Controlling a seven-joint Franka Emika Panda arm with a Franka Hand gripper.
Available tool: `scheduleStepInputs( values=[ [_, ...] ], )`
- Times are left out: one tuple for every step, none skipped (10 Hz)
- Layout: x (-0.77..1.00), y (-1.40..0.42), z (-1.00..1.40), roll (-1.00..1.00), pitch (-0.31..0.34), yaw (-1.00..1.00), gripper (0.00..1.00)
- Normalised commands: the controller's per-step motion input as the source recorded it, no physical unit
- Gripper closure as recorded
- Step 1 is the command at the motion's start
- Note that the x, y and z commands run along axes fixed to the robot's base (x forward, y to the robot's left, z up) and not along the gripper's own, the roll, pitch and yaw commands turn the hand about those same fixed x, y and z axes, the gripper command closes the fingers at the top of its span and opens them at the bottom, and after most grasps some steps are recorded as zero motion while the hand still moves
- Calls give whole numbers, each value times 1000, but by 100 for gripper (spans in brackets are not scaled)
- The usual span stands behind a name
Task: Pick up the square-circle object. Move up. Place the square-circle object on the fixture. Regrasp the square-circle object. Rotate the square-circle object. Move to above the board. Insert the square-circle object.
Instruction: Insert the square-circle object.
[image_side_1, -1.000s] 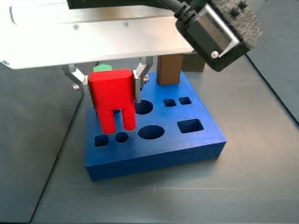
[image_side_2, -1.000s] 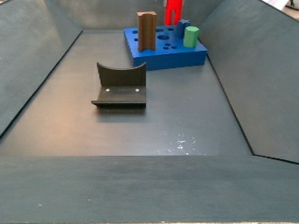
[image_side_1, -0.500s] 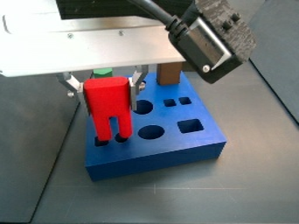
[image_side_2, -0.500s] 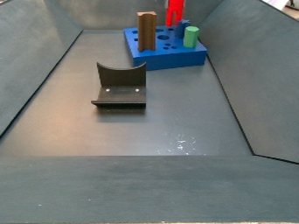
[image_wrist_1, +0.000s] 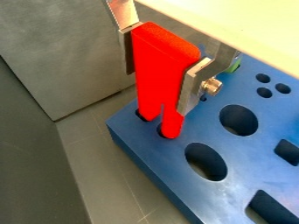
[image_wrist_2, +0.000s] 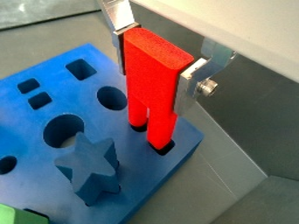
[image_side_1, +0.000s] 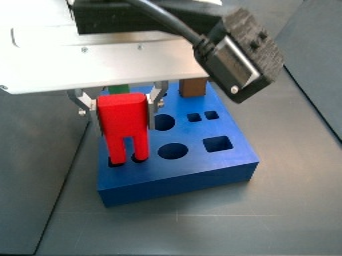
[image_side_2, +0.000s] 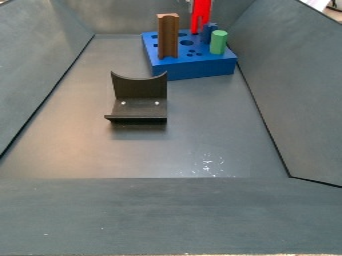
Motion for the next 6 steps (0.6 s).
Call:
scheduleStepInputs(
  values=[
    [0, -6, -140, 0, -34, 0, 100],
    [0, -20, -186, 0, -39, 0, 100],
    [0, -17, -146, 0, -30, 0, 100],
    [0, -34, -180, 20, -29, 6, 100],
    [0, -46, -214, 20, -36, 17, 100],
    [0, -29, -217, 29, -31, 26, 100]
  ],
)
